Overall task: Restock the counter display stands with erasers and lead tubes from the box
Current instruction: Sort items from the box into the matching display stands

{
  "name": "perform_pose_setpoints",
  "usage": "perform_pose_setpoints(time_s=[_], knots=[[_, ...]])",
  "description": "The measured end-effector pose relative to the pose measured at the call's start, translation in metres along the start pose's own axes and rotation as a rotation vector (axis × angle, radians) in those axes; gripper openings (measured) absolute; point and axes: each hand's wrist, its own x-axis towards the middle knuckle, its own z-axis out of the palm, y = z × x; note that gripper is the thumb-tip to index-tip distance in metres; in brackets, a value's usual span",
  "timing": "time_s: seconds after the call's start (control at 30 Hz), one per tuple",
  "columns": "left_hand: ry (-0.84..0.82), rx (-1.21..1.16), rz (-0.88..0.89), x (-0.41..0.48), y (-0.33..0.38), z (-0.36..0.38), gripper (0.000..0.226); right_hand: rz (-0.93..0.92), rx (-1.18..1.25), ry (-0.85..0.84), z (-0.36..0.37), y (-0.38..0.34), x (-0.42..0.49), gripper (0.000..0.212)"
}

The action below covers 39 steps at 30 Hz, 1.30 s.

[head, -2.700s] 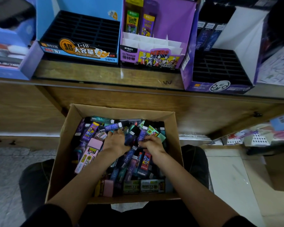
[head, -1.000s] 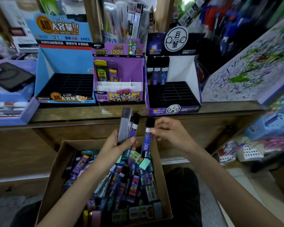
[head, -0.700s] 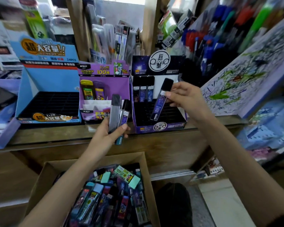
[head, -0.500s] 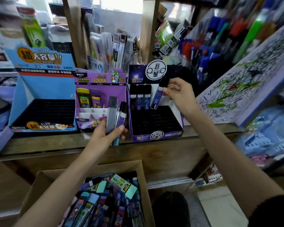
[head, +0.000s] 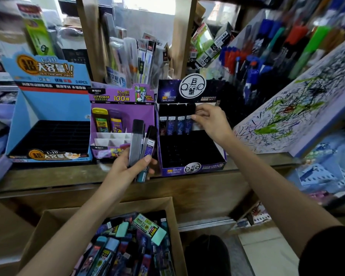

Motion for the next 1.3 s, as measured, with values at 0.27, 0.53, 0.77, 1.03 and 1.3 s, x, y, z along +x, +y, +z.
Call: perform_pose_setpoints(time_s=[0.27,0.53,0.77,1.03,1.3], knots=[[-0.086,-0.048,-0.021,-0.003,0.001,0.008,0.034,0.132,-0.344,0.047,0.002,-0.012,-0.015,0.018],[-0.151,-0.077,-0.022,0.0,0.001,0.021,0.042,0.224,0.348,-0.139,0.024,-0.055,-0.09,0.015],[-0.151,-0.059,-0.034,0.004,-0.001,0.029,0.036,0.307,0.539,-0.159,0.02,-0.058,-0.098,0.008],[-0.12,0.113,0.099,0.009,0.004,0.021,0.011,0.116,0.245,0.195,-0.048,-0.051,-0.041,0.01],[-0.103,0.041,0.059,0.01,-0.001,0.013,0.044,-0.002,-0.177,0.065,-0.039,-0.032,-0.013,0.016]])
